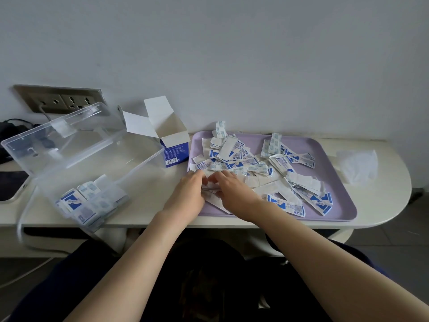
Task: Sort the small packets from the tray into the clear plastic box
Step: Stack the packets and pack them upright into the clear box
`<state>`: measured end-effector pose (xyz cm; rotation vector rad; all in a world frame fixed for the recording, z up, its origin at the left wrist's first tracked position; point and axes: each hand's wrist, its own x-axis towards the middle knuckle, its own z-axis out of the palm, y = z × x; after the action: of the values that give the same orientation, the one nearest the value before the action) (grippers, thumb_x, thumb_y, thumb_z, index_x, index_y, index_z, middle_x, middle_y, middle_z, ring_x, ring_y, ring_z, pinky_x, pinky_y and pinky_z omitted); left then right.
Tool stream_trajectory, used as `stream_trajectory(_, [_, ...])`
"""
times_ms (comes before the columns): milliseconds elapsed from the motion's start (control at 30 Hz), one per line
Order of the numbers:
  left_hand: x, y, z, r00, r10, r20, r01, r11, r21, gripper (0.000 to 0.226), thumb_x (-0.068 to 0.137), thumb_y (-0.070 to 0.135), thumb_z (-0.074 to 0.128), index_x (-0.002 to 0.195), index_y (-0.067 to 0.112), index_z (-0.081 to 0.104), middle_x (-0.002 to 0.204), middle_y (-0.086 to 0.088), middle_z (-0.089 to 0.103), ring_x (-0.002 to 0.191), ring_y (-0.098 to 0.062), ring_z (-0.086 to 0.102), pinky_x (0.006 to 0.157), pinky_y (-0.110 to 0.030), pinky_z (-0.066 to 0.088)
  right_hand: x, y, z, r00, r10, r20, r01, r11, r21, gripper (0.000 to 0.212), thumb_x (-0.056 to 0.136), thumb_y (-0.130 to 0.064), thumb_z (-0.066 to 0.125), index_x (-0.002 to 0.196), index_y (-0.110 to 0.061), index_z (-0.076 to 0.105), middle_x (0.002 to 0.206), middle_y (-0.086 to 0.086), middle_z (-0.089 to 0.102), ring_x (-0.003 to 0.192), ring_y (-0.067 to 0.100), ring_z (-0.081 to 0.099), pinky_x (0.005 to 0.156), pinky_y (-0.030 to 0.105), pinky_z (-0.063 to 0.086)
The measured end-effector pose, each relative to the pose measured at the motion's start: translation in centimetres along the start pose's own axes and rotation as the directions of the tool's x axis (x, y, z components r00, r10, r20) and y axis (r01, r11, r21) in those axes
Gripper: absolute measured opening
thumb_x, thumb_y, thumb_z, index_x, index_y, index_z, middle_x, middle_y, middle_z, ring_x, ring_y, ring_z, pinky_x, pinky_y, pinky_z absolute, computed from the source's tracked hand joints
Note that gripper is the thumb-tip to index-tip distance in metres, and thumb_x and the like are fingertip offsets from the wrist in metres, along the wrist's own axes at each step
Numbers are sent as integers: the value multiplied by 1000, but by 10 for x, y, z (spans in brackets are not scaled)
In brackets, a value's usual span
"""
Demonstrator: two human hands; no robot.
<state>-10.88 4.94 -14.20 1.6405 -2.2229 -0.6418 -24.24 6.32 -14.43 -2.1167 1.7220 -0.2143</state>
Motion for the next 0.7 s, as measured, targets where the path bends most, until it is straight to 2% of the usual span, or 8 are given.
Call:
stream_trajectory(67, [1, -2, -1, 1000, -9, -4, 9, 1000, 14, 17, 86, -1, 53, 99, 9, 59, 110, -10, 57, 98, -24, 56, 81, -27, 43, 1, 0, -1, 996, 51, -68, -55, 997, -55, 37, 93, -12, 50, 130, -13, 45, 131, 7, 46, 123, 26, 37, 101, 35, 34])
stream_trajectory(167, [0, -1, -2, 1000, -10, -11, 10, 1000, 27, 22, 88, 2, 55, 108, 7, 56, 115, -10, 54, 102, -26, 55, 84, -31, 44, 2, 3, -5, 984, 111, -139, -124, 988, -87, 31, 94, -17, 50, 125, -16, 50, 127, 5, 50, 121, 24, 38, 97, 32, 33])
stream_trajectory(267, [0, 2, -1, 1000, 12, 4, -12, 1000, -11, 31, 88, 4, 58, 118, 10, 51, 122, -7, 50, 106, -23, 55, 87, -29, 46, 0, 3, -5, 986, 96, -135, -102, 994, -42, 26, 94, -11, 49, 118, -14, 56, 120, 6, 55, 115, 25, 42, 94, 33, 36])
stream_trajectory(400, [-1, 4, 1, 999, 35, 30, -35, 999, -1, 24, 91, 4, 50, 114, 11, 52, 120, -8, 54, 103, -24, 55, 85, -32, 45, 1, -5, 2, 986, 67, -154, -59, 997, 55, 27, 91, 1, 45, 114, -5, 58, 116, 12, 59, 110, 29, 47, 92, 35, 39])
stream_trajectory(433, [-1, 4, 2, 999, 25, 43, -26, 999, 39, 24, 93, 3, 46, 116, 10, 50, 122, -9, 52, 103, -26, 55, 85, -33, 45, 2, -6, 5, 986, 63, -153, -53, 996, 70, 30, 89, 4, 44, 116, -4, 56, 118, 12, 57, 112, 29, 46, 93, 34, 38])
stream_trajectory(500, [-4, 6, 3, 998, -1, 60, -13, 971, 238, 30, 94, 3, 40, 122, 10, 45, 127, -10, 46, 107, -28, 55, 85, -34, 43, 2, -7, 9, 988, 57, -143, -49, 997, 54, 39, 86, 7, 42, 122, -5, 50, 125, 11, 51, 117, 28, 41, 99, 29, 32])
stream_trajectory(600, [-6, 6, 4, 1000, 29, 8, -29, 850, 526, 39, 92, 7, 40, 131, 11, 40, 130, -10, 44, 116, -28, 47, 93, -33, 37, 0, -6, 12, 992, 44, -118, -47, 999, -16, 49, 87, 5, 42, 134, -6, 37, 134, 10, 40, 124, 27, 33, 100, 24, 23])
stream_trajectory(700, [-4, 2, 6, 1000, 5, -13, 2, 874, 485, 38, 92, 5, 41, 130, 11, 42, 128, -10, 45, 115, -27, 48, 91, -32, 39, -1, -6, 15, 990, 55, -128, -57, 998, -11, 48, 87, 5, 44, 134, -4, 37, 136, 12, 37, 127, 26, 31, 100, 24, 25])
